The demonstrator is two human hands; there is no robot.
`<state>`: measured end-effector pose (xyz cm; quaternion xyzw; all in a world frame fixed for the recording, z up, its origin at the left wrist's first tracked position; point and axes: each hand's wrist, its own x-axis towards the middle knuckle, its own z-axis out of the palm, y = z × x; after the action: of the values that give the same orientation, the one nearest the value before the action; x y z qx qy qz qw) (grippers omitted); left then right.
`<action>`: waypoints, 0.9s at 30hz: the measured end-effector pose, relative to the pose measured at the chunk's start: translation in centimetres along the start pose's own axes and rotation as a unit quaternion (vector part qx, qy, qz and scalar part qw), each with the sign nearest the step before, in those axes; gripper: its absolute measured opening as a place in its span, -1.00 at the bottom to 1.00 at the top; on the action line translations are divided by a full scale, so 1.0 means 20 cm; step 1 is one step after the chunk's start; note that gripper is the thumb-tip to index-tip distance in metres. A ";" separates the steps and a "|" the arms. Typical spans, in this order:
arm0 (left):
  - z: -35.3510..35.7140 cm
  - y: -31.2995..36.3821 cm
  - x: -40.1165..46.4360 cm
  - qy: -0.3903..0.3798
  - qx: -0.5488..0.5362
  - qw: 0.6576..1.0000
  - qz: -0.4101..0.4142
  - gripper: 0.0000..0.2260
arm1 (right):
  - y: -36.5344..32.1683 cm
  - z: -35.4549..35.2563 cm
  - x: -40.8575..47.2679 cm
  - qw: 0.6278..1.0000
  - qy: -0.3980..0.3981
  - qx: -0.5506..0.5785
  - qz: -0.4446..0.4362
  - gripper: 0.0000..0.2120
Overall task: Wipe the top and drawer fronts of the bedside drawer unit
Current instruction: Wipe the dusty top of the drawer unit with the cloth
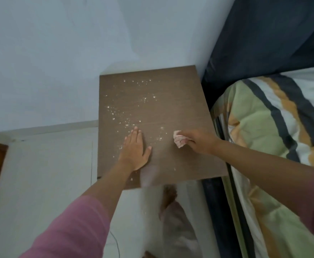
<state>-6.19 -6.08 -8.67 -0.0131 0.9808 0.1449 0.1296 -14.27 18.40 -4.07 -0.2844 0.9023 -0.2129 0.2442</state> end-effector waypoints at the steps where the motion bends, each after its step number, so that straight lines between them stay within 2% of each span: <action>1: -0.02 -0.02 0.08 0.010 0.005 1.000 -0.001 -0.35 | 0.02 -0.04 0.10 1.000 0.019 0.003 -0.014 -0.62; 7: -0.06 -0.13 0.54 0.006 0.034 0.999 -0.007 -0.35 | 0.10 -0.24 0.64 0.993 0.098 0.018 -0.057 -0.63; 11: -0.06 -0.18 0.77 0.029 0.035 0.999 -0.006 -0.35 | 0.15 -0.33 0.96 0.986 0.141 0.007 -0.090 -0.64; 19: -0.03 -0.27 0.89 0.053 0.030 0.998 -0.017 -0.33 | 0.28 -0.37 1.45 0.983 0.087 -0.050 -0.153 -0.58; 23: -0.02 -0.29 0.90 0.060 0.008 0.998 -0.022 -0.34 | 0.35 -0.34 1.60 0.975 0.034 -0.104 -0.194 -0.56; 27: -0.01 -0.29 0.90 0.046 0.011 0.998 -0.032 -0.32 | 0.39 -0.32 1.64 0.963 0.066 -0.112 -0.238 -0.56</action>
<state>-23.36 -11.59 -14.74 -0.0494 0.9863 0.1295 0.0894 -44.72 5.57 -13.65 -0.5017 0.8408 -0.1809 0.0933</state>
